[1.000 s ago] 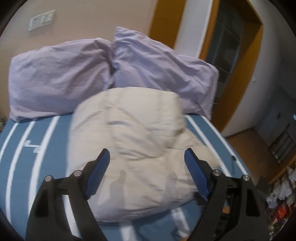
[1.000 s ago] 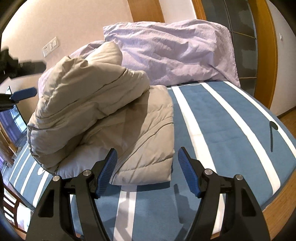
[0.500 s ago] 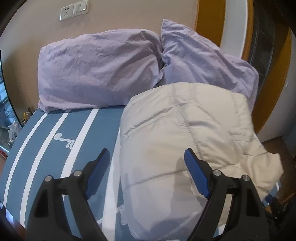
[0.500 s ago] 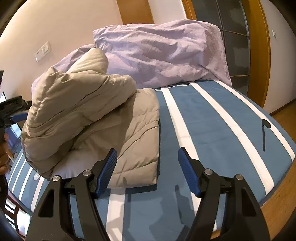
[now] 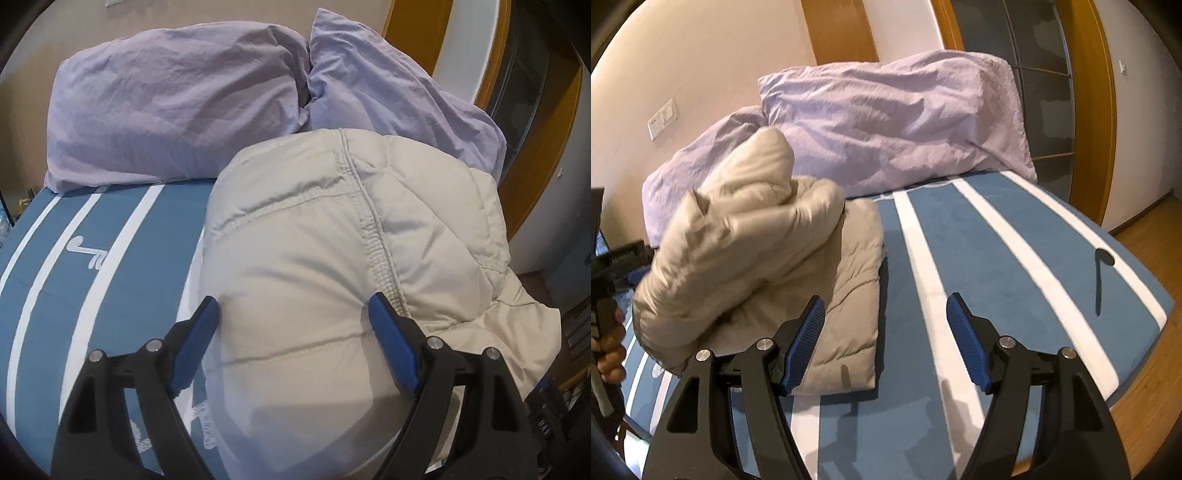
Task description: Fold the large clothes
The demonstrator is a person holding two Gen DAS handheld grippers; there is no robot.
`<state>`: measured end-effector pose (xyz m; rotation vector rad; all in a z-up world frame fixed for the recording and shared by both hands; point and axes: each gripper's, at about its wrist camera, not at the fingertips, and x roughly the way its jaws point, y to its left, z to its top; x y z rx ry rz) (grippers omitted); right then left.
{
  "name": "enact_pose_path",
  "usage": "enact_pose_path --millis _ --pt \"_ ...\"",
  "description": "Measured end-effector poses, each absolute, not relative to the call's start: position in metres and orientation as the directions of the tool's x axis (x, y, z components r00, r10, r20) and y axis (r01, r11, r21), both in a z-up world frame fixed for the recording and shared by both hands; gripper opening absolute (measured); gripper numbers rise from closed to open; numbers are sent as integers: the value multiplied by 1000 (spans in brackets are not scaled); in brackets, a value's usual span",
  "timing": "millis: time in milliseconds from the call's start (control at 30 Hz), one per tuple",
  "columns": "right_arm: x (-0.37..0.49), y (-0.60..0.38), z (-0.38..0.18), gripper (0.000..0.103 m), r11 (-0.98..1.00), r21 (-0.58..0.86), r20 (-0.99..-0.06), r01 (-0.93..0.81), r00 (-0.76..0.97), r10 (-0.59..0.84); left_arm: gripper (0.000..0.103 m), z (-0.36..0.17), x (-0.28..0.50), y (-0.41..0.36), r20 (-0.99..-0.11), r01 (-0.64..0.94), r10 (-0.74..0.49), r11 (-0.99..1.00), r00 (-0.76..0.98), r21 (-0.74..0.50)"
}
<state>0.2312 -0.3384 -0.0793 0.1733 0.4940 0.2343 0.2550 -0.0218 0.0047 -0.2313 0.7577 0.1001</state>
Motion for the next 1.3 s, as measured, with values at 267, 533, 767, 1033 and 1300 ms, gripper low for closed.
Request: enact_pose_path --millis 267,533,767,1033,1300 --pt "235 -348 -55 70 965 210 -397 -158 888 232 84 -3 257 -41 -680 -146 36 984 732 -106" --pt "237 -324 -32 70 955 189 -356 -229 891 284 84 -7 258 -62 -669 -122 63 992 740 -42" --pt "240 -288 -27 59 940 150 -355 -307 870 341 84 -9 259 -73 -661 -110 77 994 747 -8" --pt "247 -268 -36 49 932 131 -384 -339 849 362 83 -10 260 -74 -657 -108 78 994 750 -5" --pt "270 -274 -76 44 935 175 -486 -309 799 355 85 -10 259 -81 -650 -93 74 996 756 5"
